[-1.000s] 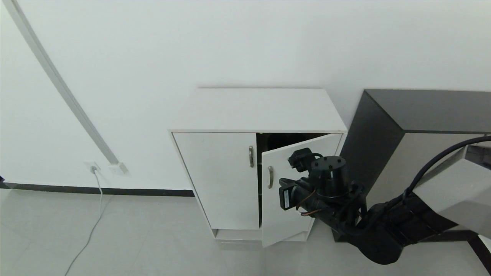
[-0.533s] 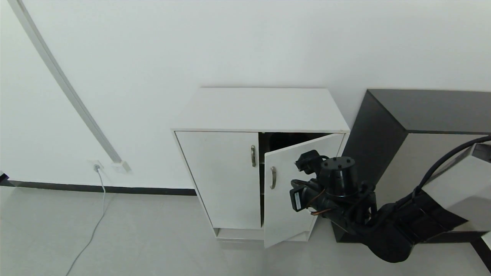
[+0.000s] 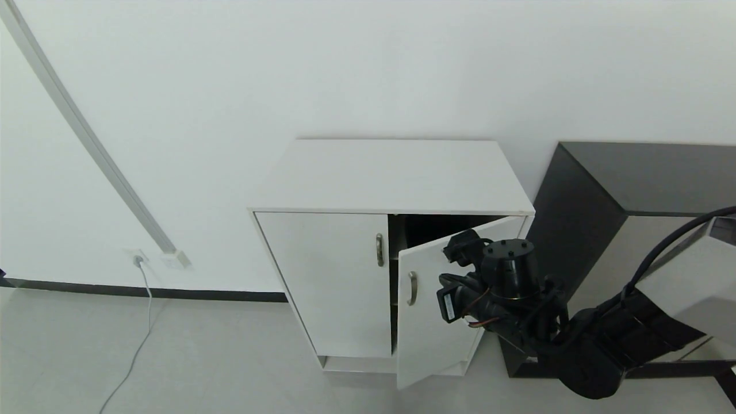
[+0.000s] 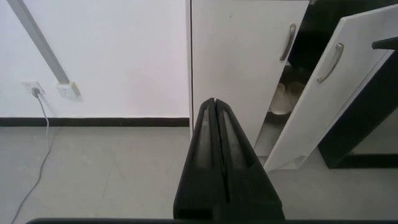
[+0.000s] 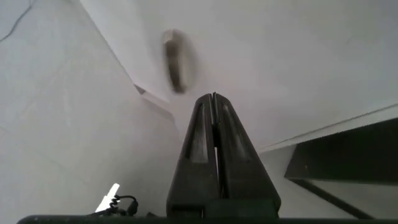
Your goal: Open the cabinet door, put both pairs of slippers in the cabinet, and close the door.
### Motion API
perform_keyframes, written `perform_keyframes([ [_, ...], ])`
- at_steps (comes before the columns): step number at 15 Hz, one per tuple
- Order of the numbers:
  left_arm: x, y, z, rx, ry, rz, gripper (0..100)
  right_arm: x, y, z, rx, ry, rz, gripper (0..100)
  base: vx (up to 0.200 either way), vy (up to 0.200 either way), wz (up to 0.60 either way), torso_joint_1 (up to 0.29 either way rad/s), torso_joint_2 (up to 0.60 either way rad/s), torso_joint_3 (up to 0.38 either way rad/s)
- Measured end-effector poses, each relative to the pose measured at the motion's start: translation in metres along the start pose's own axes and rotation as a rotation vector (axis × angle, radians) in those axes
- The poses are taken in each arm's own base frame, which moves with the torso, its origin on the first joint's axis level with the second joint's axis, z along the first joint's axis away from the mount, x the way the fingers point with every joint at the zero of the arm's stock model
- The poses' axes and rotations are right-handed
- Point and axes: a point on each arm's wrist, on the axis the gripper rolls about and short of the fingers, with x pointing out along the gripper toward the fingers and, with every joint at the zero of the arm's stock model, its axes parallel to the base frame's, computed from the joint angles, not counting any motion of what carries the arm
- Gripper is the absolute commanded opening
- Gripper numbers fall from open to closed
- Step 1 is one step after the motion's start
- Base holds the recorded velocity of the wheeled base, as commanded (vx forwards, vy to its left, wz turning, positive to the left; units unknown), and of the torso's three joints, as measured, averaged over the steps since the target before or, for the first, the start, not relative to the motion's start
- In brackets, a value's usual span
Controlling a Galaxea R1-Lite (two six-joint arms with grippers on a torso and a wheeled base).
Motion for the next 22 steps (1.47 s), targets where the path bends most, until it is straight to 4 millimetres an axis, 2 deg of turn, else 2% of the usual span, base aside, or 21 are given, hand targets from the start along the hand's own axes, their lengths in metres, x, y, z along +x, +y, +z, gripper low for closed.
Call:
perform_keyframes([
  [19,0.0,0.0,0.0,0.0,0.0,0.0,0,-0.005,-0.001,0.008,0.011,-0.028,0.003,0,0.0,0.0,0.0,0.0,0.0,0.0],
  [22,0.0,0.0,0.0,-0.001,0.0,0.0,0,0.003,0.001,0.011,0.044,-0.075,0.003,0,0.0,0.0,0.0,0.0,0.0,0.0],
])
